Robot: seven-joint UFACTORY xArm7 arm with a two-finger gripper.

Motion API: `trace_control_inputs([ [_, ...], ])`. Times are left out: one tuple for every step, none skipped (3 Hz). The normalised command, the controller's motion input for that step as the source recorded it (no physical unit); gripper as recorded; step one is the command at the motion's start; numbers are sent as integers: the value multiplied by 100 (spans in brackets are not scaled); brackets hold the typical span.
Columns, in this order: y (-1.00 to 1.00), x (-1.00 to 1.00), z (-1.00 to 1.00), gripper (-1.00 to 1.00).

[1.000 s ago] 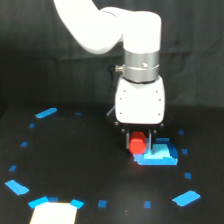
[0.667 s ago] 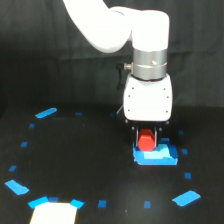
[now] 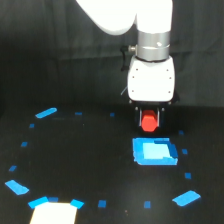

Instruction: Pick up the red object from the table

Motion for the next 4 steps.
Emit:
trace_control_inputs([
  [55, 58, 100, -100],
  [25, 27, 100, -100],
  [20, 28, 100, -94],
  [-8, -12, 60, -100],
])
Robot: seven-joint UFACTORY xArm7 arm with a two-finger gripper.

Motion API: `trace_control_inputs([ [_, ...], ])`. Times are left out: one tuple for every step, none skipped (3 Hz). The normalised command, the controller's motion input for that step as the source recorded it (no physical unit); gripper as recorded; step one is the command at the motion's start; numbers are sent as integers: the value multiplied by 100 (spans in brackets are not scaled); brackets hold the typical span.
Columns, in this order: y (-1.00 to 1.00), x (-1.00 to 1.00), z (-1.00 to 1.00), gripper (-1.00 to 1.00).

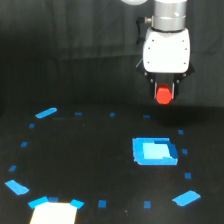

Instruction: Pick up the red object from the table

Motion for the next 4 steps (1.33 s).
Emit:
trace_control_inputs([
  [-15, 25, 56, -100],
  [-28, -8, 100, -100],
  [-24, 9, 100, -92],
  [11, -23, 100, -100],
])
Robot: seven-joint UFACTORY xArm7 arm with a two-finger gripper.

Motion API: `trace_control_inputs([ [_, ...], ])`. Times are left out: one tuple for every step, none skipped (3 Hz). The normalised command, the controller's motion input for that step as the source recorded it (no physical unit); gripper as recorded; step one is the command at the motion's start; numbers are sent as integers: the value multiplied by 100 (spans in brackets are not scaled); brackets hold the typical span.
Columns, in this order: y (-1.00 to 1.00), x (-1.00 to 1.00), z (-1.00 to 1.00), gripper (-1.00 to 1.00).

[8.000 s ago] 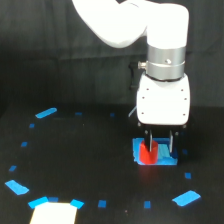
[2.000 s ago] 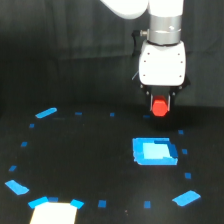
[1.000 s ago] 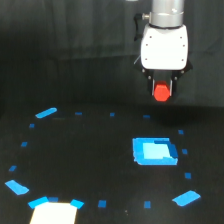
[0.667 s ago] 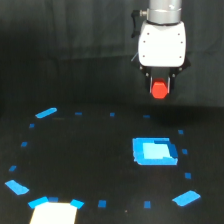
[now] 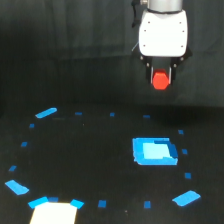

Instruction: Pick up the red object from the table

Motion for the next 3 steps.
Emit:
trace_control_inputs([
  [-4, -8, 100, -100],
  [4, 20, 100, -100],
  [5, -2, 82, -100],
])
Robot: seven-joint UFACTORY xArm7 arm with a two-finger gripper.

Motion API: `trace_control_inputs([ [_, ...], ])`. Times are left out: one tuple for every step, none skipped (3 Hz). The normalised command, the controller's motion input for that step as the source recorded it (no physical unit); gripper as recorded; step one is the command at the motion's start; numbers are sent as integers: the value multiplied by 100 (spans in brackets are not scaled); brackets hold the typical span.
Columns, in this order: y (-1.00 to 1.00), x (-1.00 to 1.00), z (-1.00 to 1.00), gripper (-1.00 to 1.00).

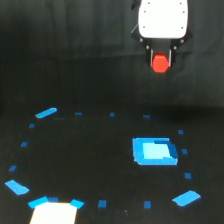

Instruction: Pick up the red object from the table

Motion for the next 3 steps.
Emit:
trace_control_inputs([
  [-19, -7, 100, -92],
  [-21, 45, 100, -100],
  [-33, 19, 92, -100],
])
